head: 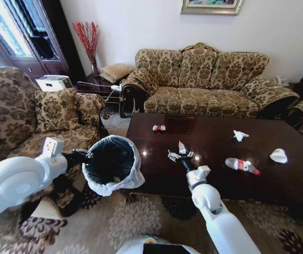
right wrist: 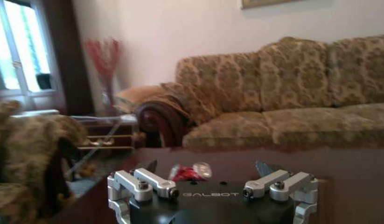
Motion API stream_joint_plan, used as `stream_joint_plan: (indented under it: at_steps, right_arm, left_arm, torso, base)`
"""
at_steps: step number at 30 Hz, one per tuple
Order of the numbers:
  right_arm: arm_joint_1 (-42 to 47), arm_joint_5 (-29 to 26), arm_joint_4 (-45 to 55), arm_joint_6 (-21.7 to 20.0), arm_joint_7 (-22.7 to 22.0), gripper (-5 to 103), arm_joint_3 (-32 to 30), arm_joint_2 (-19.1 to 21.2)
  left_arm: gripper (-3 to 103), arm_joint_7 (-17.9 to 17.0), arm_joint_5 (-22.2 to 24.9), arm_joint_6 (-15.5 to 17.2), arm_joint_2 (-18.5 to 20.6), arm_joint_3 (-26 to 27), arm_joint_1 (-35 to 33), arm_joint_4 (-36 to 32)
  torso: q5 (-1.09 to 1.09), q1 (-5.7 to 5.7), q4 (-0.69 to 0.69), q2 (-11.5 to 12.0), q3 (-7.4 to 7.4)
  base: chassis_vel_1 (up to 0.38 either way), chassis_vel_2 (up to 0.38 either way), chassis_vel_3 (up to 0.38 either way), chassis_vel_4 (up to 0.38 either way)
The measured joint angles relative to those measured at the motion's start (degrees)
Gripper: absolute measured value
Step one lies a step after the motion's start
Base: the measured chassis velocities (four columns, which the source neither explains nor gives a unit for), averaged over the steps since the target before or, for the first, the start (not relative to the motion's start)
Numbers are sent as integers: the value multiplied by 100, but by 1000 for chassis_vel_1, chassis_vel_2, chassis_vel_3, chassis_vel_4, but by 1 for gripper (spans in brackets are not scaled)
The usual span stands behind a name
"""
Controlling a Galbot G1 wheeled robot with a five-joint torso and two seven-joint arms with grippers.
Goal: Move to the front of the table and place the trash on the table into the trash bin.
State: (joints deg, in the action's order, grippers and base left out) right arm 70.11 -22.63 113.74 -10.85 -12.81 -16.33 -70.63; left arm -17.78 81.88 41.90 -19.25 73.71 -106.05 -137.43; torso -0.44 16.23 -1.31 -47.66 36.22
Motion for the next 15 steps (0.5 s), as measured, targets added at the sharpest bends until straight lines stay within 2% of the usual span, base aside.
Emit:
stream_joint_plan:
  at_steps: [3,6,11,15]
  right_arm:
    - [59,55,-164,-51,-110,100,-75,8]
    - [2,181,-531,84,-169,100,-202,-39]
    - [-357,128,-1263,151,-183,100,-331,-153]
    - [-622,72,-1723,177,-162,100,-369,-251]
  left_arm:
    - [0,47,-60,0,-51,-2,-14,4]
    - [0,79,-123,-10,-97,-42,-5,17]
    - [0,125,-233,-35,-138,-204,44,36]
    - [0,129,-271,-46,-168,-267,67,31]
  torso:
    - [-1,4,3,1,2]
    - [-1,1,4,1,1]
    - [-1,-13,-2,-3,-5]
    - [-1,-10,0,-3,-4]
  base:
    - [-115,103,78,-119]
    - [0,0,0,0]
    - [13,-23,-12,21]
    - [0,0,0,0]
